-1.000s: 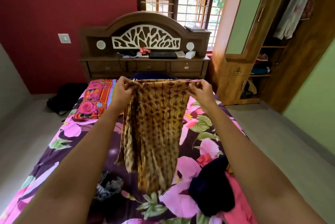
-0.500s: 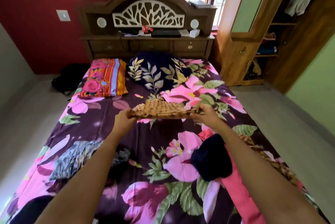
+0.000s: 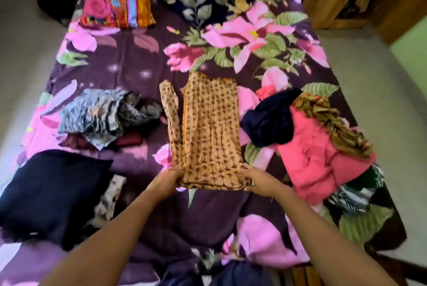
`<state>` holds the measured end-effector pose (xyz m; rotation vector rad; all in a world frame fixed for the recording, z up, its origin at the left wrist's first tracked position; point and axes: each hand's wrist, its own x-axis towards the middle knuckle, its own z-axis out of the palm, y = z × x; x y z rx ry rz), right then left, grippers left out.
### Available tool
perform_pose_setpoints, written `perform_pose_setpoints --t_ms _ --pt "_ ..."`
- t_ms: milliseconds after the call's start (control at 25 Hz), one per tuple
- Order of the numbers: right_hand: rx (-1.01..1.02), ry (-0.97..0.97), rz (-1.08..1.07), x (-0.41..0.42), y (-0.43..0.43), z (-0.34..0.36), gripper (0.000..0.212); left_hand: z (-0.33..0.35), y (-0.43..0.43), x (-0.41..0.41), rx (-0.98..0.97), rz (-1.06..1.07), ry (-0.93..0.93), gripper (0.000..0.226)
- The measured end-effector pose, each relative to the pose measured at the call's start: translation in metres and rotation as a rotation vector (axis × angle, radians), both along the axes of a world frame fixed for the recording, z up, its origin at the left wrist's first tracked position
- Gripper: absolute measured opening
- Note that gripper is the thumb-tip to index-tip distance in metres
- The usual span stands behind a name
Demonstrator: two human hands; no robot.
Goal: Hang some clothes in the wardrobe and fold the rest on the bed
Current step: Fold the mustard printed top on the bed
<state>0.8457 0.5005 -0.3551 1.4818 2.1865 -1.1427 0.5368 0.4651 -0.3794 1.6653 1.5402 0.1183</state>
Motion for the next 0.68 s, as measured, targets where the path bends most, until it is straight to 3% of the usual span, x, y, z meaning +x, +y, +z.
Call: perform_pose_setpoints --t_ms 80,160,280,400,560,680 --pt "-0.071 -0.034 0.067 0.002 -0.023 -0.031 0.039 -0.025 -0.019 0.006 -0.148 -0.01 -0.031 0.024" --pt "-0.127 -0.098 0.129 0.004 -0.044 -0.055 0.038 -0.04 -0.036 0.009 -0.17 -0.133 0.066 0.03" --pt "-0.221 -0.125 0.119 0.004 -0.071 -0.085 0.033 -0.067 -0.062 0.014 -0.252 -0.142 0.142 0.017" --pt "-0.291 -0.182 0.15 0.003 -0.096 -0.105 0.008 -0.09 -0.089 0.028 -0.398 -0.139 0.187 0.011" --pt "-0.338 -0.187 0.075 0.007 -0.125 -0.122 0.028 -0.112 -0.115 0.034 -0.403 -0.176 0.198 0.031" --pt "-0.38 -0.124 -0.046 0.004 -0.123 -0.126 0.026 -0.117 -0.113 0.031 -0.402 -0.113 0.149 0.039"
